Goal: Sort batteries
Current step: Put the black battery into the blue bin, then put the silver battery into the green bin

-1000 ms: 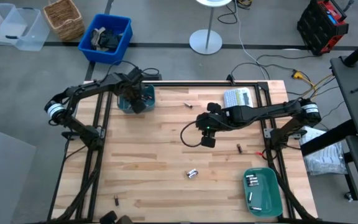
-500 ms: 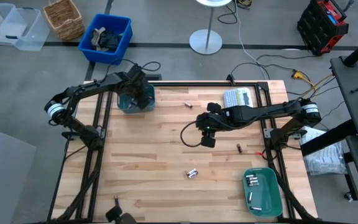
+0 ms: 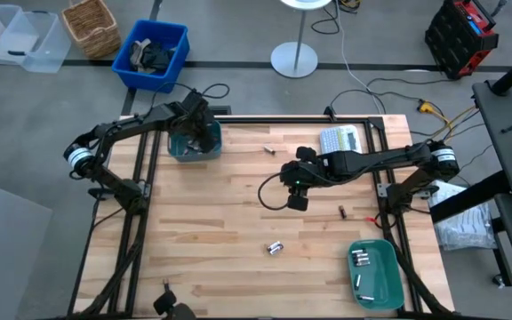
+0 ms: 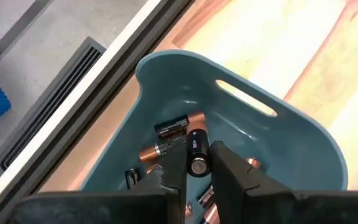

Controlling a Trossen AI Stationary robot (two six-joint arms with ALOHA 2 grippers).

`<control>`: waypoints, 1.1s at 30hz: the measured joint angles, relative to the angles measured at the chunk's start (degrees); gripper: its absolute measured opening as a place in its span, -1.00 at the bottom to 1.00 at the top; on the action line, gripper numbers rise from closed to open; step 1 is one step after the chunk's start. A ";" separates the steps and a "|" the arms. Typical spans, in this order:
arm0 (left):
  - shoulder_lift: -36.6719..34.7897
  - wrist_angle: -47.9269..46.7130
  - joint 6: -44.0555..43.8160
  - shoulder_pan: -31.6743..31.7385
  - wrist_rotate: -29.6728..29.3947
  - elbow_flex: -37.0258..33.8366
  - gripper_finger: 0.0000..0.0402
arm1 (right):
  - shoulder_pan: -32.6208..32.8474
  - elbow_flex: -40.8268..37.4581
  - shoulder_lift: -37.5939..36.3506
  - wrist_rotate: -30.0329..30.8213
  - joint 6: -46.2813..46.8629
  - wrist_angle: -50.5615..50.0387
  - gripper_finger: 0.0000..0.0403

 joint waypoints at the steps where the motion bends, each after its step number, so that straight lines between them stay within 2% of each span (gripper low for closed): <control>1: 0.00 0.19 -0.55 0.00 0.00 0.00 -0.84 | 0.00 0.00 0.00 0.00 -0.01 0.00 -0.31; 9: 0.02 1.57 -2.02 0.01 0.04 0.00 -0.83 | 0.00 0.00 0.00 0.00 0.05 0.00 -0.24; 18: 0.02 1.56 -2.71 0.02 0.04 0.00 -0.66 | 0.00 0.00 0.00 0.00 0.05 0.01 -0.18; 26: 0.02 1.56 -3.34 -0.01 0.18 0.00 -0.64 | 0.00 0.00 0.00 0.00 0.05 0.01 -0.22; 31: -0.48 1.56 -4.61 -1.68 6.32 -0.37 -0.64 | 0.40 -0.38 0.00 0.04 1.13 0.06 -0.27; 33: -1.68 1.99 -4.65 -3.82 7.07 -1.28 -0.64 | 1.03 -1.37 0.00 0.03 1.44 0.07 -0.29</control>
